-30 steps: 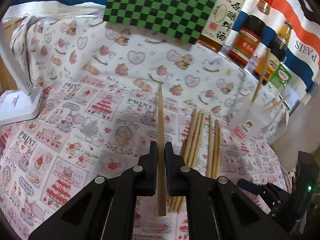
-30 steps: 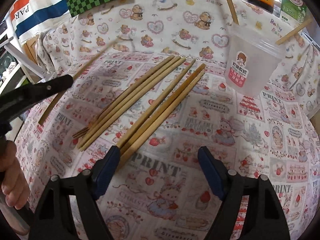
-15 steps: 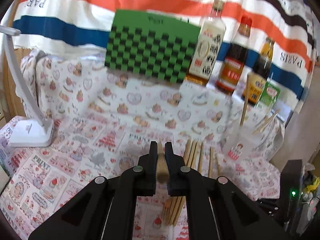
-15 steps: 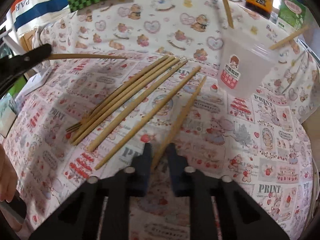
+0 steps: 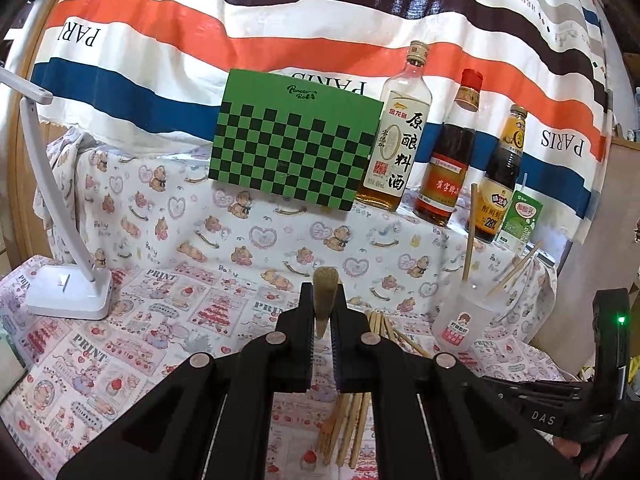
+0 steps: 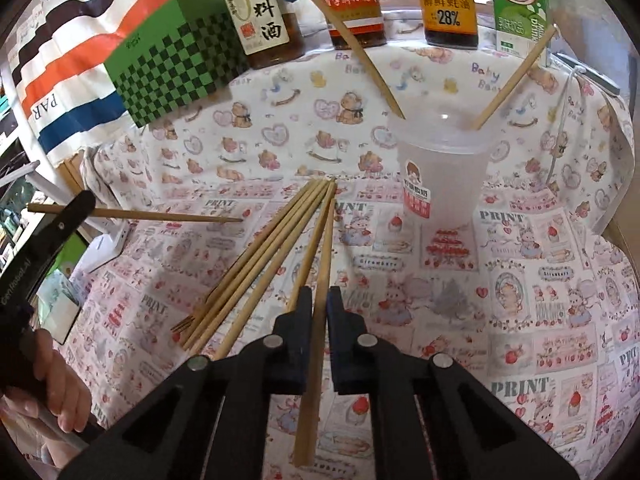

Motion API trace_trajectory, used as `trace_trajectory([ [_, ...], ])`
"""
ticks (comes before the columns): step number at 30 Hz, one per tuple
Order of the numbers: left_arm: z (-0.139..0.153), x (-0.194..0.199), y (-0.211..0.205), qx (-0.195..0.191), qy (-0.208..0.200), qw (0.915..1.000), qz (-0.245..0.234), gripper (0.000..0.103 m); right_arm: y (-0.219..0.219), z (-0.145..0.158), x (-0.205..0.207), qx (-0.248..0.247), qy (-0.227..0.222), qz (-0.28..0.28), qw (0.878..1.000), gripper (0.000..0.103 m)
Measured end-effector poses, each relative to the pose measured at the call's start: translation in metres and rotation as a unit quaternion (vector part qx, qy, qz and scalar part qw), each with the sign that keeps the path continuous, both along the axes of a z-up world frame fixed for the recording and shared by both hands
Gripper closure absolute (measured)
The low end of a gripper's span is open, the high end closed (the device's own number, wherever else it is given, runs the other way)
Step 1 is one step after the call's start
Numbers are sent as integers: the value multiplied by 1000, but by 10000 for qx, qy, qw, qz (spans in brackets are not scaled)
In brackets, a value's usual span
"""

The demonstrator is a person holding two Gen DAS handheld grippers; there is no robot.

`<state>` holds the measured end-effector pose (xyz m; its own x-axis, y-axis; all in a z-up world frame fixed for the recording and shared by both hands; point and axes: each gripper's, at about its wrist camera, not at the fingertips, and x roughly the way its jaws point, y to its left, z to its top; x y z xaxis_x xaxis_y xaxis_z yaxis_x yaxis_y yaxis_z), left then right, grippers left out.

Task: Organize utensils

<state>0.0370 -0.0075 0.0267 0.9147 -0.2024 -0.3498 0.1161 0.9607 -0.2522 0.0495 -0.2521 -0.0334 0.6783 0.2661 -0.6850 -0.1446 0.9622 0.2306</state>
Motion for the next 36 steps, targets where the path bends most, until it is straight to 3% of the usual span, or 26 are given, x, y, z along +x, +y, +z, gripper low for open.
trace_trajectory([
  [4,0,0,1,-53,-2,10000,3,97,0,6,-4,77,-276,-26,9996,96],
  [6,-1,1,2,-39,21,10000,23,97,5,5,-3,-177,-256,19,9995,96],
  [14,-2,1,1,-9,35,10000,37,97,10,-34,24,-580,730,101,9956,96],
  [18,-2,0,0,40,-1,10000,19,97,10,-30,18,-546,776,197,9953,69],
  [19,-2,0,-1,53,-14,10000,20,97,9,-25,11,-521,658,188,9963,68],
  [22,-3,1,-2,56,-5,10000,21,97,5,-22,-14,-589,544,202,9966,68],
  [27,-3,0,-5,103,-42,9999,15,97,11,-45,-39,-939,735,294,9924,71],
  [28,-3,0,-6,142,-53,9999,8,97,15,-45,-45,-1096,494,255,9924,72],
  [36,-4,-2,-10,341,-92,9994,36,97,27,-49,-35,-1365,406,140,9897,72],
])
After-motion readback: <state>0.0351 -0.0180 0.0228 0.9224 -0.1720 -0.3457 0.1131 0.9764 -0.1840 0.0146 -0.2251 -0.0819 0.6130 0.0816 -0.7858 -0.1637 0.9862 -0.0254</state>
